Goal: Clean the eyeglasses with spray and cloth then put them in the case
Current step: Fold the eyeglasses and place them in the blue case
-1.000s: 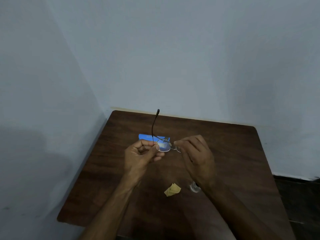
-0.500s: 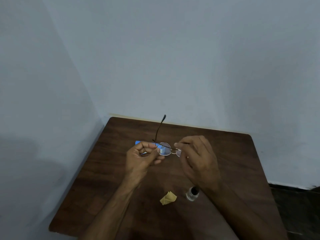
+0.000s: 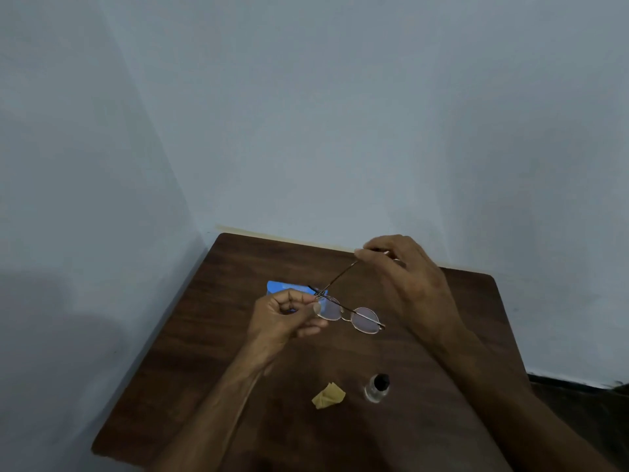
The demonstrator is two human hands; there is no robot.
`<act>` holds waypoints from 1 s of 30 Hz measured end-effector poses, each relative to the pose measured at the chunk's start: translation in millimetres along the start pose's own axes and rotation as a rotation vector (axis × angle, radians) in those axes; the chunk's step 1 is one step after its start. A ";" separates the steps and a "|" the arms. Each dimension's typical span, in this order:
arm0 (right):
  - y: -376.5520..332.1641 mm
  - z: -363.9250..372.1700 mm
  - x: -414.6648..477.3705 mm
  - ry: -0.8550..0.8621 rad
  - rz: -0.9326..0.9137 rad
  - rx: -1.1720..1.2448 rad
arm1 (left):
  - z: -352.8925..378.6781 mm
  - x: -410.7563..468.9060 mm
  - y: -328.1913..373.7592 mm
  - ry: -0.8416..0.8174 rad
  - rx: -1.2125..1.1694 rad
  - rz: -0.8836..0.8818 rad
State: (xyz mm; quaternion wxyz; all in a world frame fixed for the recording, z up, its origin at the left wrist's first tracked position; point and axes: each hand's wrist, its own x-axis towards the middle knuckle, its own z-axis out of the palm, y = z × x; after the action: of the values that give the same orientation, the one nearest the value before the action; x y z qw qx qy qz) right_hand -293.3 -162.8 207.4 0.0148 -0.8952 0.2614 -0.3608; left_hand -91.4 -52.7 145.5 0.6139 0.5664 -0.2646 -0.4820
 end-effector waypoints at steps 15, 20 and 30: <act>-1.4 23.6 -60.1 0.050 0.170 0.255 | -18.8 -7.1 -2.3 -0.005 -0.251 -0.093; -2.8 36.1 -70.4 0.006 0.159 0.209 | -22.2 -9.7 -6.4 0.025 -0.367 -0.138; 5.8 59.8 -78.4 -0.038 0.100 0.194 | -31.5 -8.4 -12.8 0.098 -0.401 -0.311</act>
State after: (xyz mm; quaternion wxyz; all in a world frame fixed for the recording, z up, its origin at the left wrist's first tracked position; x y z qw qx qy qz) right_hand -304.2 -140.0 111.9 0.1243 -0.8820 0.2693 -0.3662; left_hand -71.1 -30.0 128.3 0.6447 0.4898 -0.0434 -0.5853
